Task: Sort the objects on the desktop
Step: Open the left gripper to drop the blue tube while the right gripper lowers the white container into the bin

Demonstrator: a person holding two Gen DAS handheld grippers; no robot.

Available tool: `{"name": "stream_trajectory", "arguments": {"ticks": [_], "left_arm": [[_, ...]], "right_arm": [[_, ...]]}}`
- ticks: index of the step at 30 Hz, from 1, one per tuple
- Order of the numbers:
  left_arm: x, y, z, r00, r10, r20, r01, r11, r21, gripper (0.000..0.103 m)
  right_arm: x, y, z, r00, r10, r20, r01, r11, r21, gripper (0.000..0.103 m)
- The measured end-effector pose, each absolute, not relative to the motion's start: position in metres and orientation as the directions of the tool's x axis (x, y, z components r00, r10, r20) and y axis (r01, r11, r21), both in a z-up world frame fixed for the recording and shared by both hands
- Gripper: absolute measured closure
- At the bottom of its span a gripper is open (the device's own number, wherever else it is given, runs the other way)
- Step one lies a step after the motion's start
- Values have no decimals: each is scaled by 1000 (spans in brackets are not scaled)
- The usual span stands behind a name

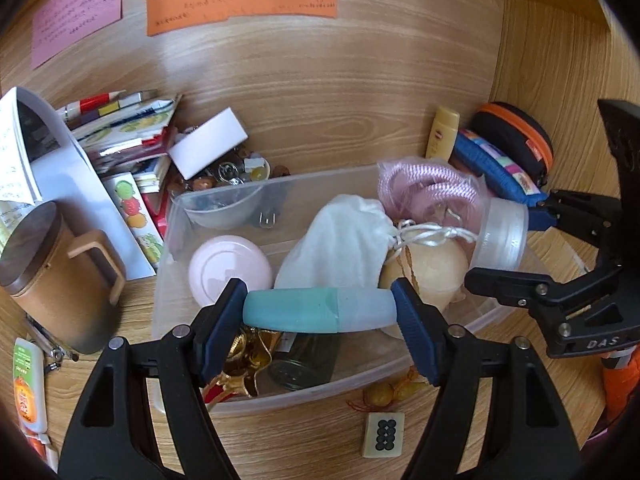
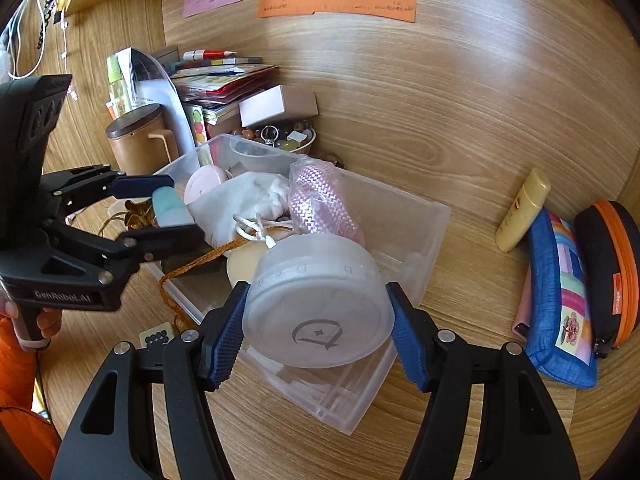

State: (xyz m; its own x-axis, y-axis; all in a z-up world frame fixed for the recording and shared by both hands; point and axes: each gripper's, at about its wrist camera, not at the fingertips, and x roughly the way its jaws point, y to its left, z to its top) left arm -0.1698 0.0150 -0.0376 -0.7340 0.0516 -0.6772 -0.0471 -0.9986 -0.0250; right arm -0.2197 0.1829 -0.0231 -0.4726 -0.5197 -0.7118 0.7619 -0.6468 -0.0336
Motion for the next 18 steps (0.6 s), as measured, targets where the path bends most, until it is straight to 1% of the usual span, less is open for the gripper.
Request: {"name": "stream_trajectory", "arguments": {"ticks": [10, 13, 16, 18], "left_arm": [[-177, 17, -46, -719, 30, -694, -35, -999, -6, 30], [-177, 17, -45, -719, 31, -694, -33, -999, -11, 29], [-175, 16, -42, -726, 32, -687, -31, -999, -13, 25], [-174, 16, -41, -728, 20, -685, -24, -1000, -4, 20]], "right_arm": [[-214, 175, -28, -510, -501, -699, 759, -645, -91, 41], [-212, 173, -27, -531, -490, -691, 753, -647, -120, 39], [-209, 171, -26, -557, -474, -682, 742, -654, -151, 35], [-208, 171, -25, -560, -473, -680, 742, -652, -157, 34]]}}
